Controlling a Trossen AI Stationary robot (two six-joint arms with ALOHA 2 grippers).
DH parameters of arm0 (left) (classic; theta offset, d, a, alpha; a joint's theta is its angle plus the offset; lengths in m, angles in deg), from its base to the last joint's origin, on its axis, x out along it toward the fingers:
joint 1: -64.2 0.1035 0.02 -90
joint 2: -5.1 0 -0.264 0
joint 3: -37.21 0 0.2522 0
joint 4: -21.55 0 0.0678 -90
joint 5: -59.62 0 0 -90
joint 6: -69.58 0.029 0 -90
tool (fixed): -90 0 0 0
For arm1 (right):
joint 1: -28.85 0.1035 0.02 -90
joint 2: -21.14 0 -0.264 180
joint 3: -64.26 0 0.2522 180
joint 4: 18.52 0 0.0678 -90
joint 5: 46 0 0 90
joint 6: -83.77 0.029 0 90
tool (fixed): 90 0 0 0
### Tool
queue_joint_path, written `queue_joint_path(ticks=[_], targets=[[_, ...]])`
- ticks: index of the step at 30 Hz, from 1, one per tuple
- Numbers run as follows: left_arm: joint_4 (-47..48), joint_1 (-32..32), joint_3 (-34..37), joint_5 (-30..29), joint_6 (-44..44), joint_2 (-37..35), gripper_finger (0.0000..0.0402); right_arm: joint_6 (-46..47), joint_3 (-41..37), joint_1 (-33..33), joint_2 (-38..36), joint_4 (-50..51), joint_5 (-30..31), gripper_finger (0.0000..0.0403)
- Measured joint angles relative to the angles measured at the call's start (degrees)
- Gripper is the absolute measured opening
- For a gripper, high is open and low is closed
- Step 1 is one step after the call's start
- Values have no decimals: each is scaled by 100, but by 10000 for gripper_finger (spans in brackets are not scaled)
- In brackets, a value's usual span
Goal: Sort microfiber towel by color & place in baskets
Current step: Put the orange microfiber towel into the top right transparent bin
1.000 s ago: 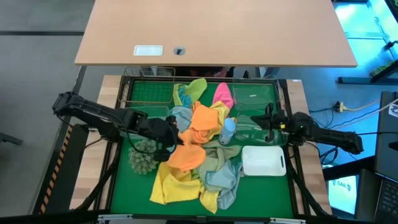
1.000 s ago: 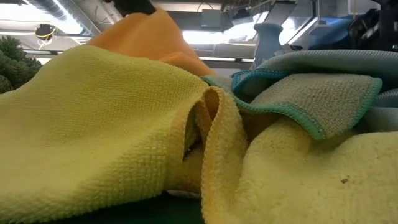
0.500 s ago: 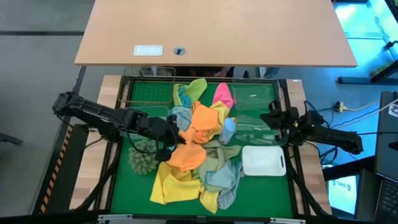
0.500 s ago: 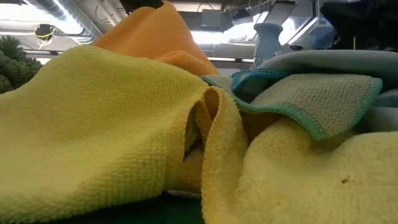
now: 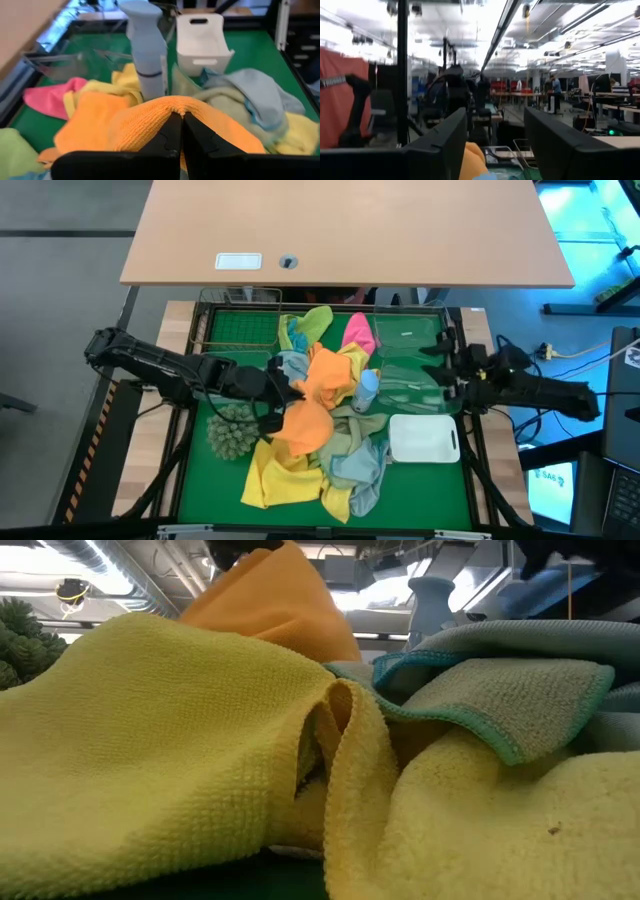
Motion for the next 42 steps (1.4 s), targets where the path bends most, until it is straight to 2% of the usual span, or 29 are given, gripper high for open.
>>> queue_joint_path(ticks=[6,13,19,22,26,32,34,39,42], targets=[[-124,36,0,-122,0,0,0,-343,1256,-1,1792,48,-27,198],[-186,56,0,-172,31,0,0,-886,2770,0,3485,1128,-474,178],[-196,56,0,-176,35,0,0,-1061,3547,1,4609,1514,-638,166],[-194,56,0,-178,35,0,0,-1154,3736,0,5039,1500,-967,165],[-204,56,1,-325,37,0,0,-1444,3893,48,5438,1484,-1382,165],[-549,56,2,-434,42,0,0,-2069,3941,377,5792,1466,-1303,165],[-679,56,2,-434,52,0,0,-2355,3941,513,5852,1449,-1110,165],[-831,56,2,-422,272,0,0,-2774,3943,814,5917,1459,-129,165],[-843,56,2,-423,293,0,0,-2881,3943,912,5915,1452,128,165]])
